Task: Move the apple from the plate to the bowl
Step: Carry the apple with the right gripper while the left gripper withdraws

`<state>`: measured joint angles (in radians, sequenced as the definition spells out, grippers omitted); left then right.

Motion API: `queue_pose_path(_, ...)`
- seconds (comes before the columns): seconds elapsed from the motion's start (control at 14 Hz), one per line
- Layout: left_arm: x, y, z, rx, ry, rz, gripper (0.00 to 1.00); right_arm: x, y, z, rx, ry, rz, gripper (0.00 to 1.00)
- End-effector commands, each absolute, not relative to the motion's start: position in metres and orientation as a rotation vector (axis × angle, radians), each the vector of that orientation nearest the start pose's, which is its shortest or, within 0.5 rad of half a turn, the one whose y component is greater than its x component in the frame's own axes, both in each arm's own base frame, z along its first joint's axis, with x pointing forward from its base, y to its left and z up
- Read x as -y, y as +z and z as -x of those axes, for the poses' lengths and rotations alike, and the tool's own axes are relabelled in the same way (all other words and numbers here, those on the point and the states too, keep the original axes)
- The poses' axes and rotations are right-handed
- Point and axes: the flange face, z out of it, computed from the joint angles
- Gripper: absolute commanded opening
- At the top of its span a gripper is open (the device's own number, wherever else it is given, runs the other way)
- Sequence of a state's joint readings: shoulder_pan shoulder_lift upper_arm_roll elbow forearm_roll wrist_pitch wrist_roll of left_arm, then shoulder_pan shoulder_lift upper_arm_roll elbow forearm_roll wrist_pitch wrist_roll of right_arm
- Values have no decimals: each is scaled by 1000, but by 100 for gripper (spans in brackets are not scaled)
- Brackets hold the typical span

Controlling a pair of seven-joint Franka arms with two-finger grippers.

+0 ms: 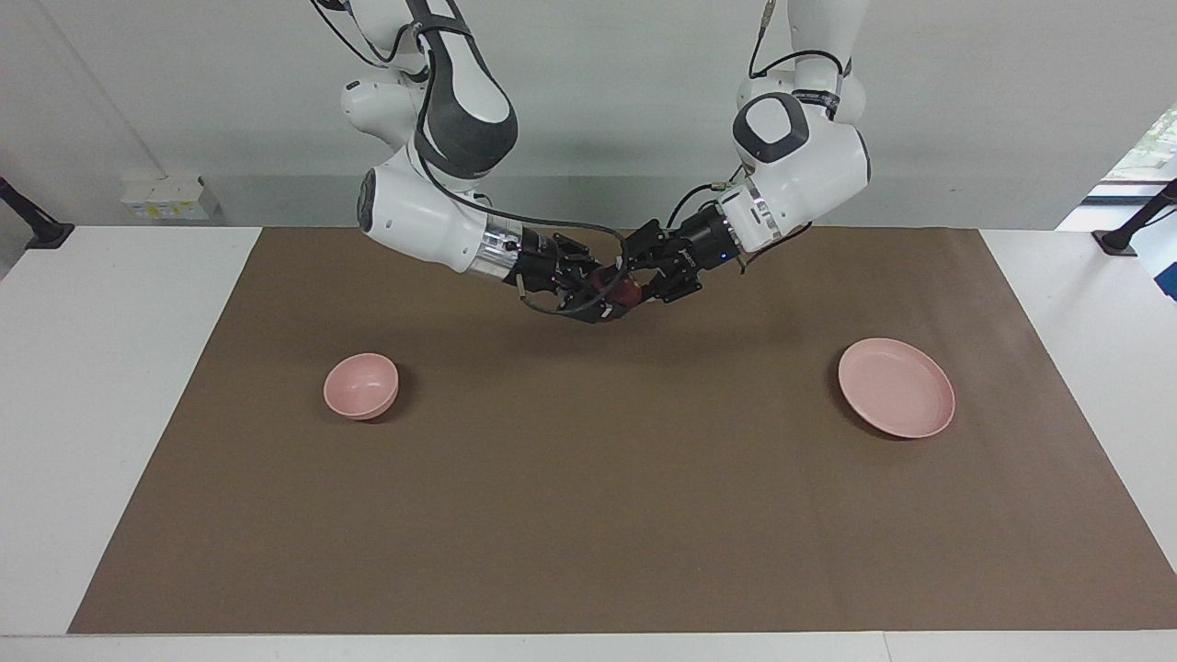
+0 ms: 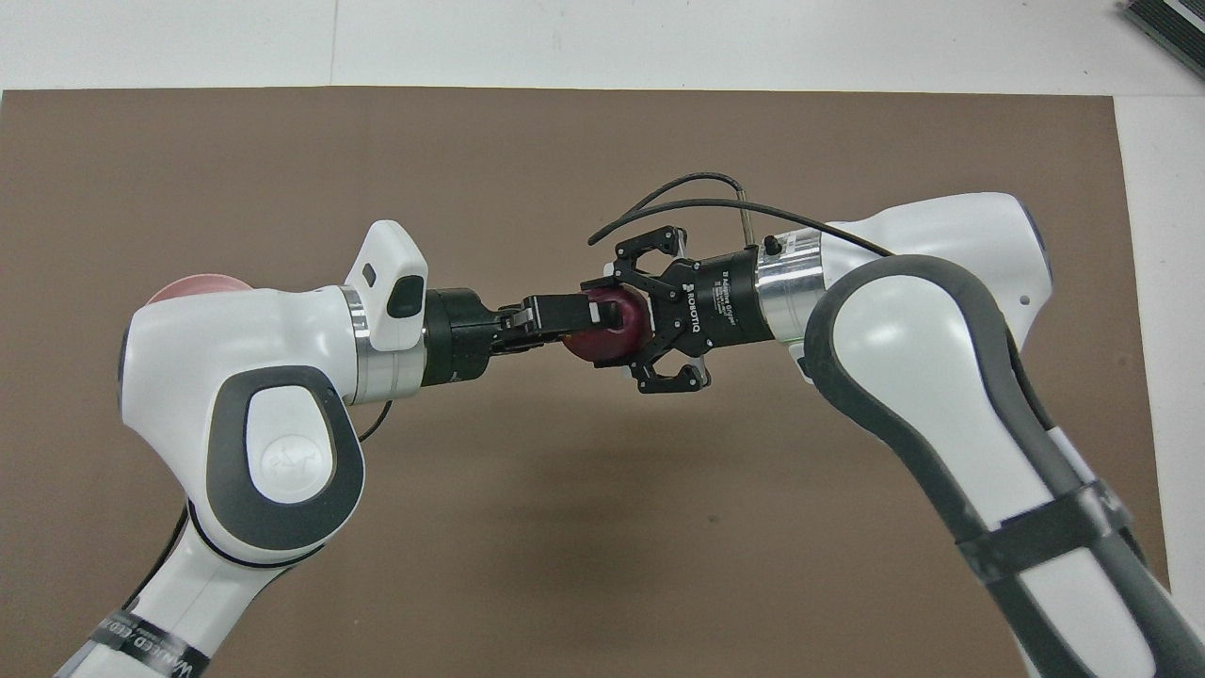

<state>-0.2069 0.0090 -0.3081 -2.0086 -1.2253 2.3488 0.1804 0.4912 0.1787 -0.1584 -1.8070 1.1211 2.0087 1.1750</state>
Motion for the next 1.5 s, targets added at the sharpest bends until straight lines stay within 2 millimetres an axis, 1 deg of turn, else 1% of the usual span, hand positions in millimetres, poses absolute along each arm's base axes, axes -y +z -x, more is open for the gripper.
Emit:
queue_pose_path(0.0,306,502,-505,-125,117,-2101,100,-245,481,-578,-1413,796,1798,0)
queue_pose_path(0.07,306,506,-505,-130,120,-2101,100,-241,480,-579,-1410,787,1807,0)
queue_pose_path(0.21,305,507,-506,-124,125,-2106,100,-238,480,-581,-1389,766,1823,0)
queue_pose_path(0.29,302,506,-508,-121,132,-2111,100,-232,479,-582,-1383,744,1845,0)
queue_pose_path(0.36,300,507,-512,-96,150,-2141,100,-221,477,-584,-1367,707,1890,0)
queue_pose_path(0.43,298,507,-515,-62,169,-2186,100,-213,474,-583,-1299,676,1961,0)
queue_pose_path(0.5,295,507,-516,-18,190,-2236,100,-200,473,-584,-1209,651,2013,0)
queue_pose_path(0.57,293,504,-517,42,206,-2297,100,-180,471,-587,-1158,642,2045,0)
queue_pose_path(0.64,290,502,-517,122,229,-2373,100,-164,466,-586,-1113,629,2119,0)
queue_pose_path(0.79,288,497,-516,322,285,-2543,100,-130,452,-580,-945,569,2393,0)
queue_pose_path(0.86,285,492,-514,406,272,-2620,100,-107,445,-577,-866,541,2519,0)
queue_pose_path(0.93,276,488,-516,476,263,-2695,100,-87,440,-574,-774,504,2659,0)
queue_pose_path(1.0,267,485,-518,527,267,-2752,100,-63,431,-572,-700,480,2763,0)
queue_pose_path(1.07,253,481,-522,553,249,-2804,100,-44,427,-570,-609,448,2841,0)
queue_pose_path(1.14,235,477,-527,543,211,-2843,100,-20,422,-569,-534,415,2909,0)
queue_pose_path(1.21,227,475,-528,521,182,-2864,100,-3,417,-572,-520,380,2950,0)
queue_pose_path(1.29,213,474,-532,496,168,-2903,100,4,407,-575,-528,363,2978,0)
queue_pose_path(1.36,196,472,-538,536,184,-2971,100,7,400,-578,-531,343,3000,0)
queue_pose_path(1.43,192,474,-540,607,200,-3032,100,8,393,-582,-531,323,3019,0)
